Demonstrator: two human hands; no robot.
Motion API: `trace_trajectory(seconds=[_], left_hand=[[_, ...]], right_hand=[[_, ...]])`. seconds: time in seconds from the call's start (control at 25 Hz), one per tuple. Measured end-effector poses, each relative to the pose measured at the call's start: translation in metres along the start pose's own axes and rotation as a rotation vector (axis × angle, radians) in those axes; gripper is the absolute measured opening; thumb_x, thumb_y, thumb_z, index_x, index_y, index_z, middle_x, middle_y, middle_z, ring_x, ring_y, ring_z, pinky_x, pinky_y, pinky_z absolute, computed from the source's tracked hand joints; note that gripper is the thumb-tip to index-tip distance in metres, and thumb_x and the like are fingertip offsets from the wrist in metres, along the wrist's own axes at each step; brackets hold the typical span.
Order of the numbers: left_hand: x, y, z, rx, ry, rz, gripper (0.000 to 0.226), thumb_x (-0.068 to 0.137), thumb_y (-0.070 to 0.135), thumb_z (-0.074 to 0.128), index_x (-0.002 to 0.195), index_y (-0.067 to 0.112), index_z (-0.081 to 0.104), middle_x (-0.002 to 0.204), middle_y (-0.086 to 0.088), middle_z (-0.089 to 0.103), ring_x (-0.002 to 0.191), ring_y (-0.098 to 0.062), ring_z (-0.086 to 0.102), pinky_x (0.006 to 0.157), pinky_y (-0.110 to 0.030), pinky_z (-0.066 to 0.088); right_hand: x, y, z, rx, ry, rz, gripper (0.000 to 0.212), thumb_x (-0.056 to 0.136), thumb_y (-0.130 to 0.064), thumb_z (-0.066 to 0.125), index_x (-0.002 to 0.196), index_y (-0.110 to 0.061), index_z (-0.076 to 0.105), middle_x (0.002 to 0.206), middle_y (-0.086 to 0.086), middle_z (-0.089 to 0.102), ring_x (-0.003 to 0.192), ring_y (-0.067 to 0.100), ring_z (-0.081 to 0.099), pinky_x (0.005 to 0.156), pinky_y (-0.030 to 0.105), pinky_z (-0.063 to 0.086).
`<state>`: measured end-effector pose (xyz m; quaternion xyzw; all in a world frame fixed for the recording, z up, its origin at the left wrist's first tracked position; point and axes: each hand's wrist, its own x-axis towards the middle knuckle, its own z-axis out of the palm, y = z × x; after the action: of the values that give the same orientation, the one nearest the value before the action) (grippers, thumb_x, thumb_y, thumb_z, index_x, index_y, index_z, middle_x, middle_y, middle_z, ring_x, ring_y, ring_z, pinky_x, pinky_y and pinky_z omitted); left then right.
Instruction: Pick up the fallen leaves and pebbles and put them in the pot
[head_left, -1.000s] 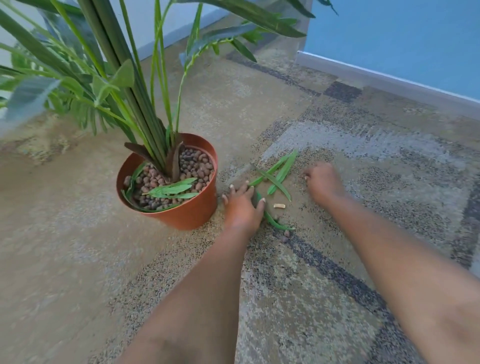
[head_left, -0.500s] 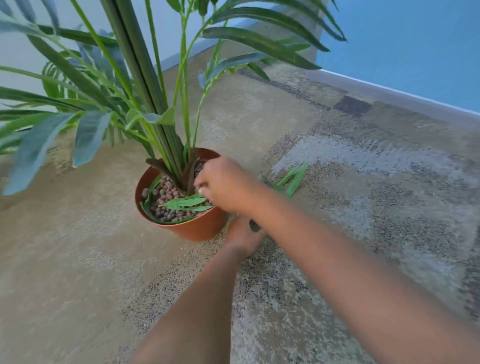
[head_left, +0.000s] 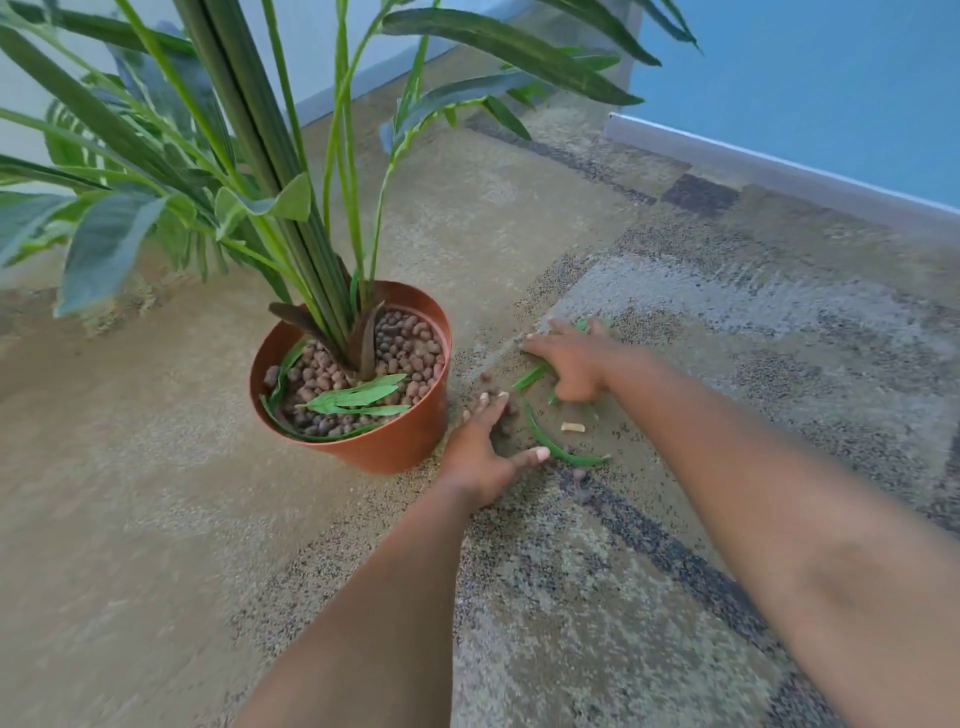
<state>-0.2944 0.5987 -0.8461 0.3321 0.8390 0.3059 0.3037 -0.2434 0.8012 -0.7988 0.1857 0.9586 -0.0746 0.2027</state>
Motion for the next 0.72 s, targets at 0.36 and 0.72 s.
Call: trace_trajectory(seconds=[0.36,0.72], left_hand=[[0.001,0.005,-0.003,0.010,-0.055,-0.030,0.094,0.068,0.052,0.081,0.144,0.051,0.027,0.164,0.008,0.009,0.150,-0.025,0.003,0.117,-0.045,0.006],[-0.012,0.028,0.002,0.100,0.045,0.068,0.069,0.071,0.012,0.084,0.133,0.025,0.056,0.117,0.004,0.071,0.097,-0.011,0.065,0.076,-0.020,0.046]], right_hand=[[-0.040,0.010,0.036,-0.054,0.183,-0.016,0.062,0.089,-0.034,0.047,0.148,-0.016,0.035,0.145,0.013,0.041,0.134,0.027,0.036,0.112,0.057,0.024],[-0.085,-0.021,0.072,0.072,0.229,-0.080,0.085,0.083,-0.066,0.034,0.152,-0.019,0.024,0.141,0.009,0.041,0.130,0.025,0.036,0.110,0.052,0.035]])
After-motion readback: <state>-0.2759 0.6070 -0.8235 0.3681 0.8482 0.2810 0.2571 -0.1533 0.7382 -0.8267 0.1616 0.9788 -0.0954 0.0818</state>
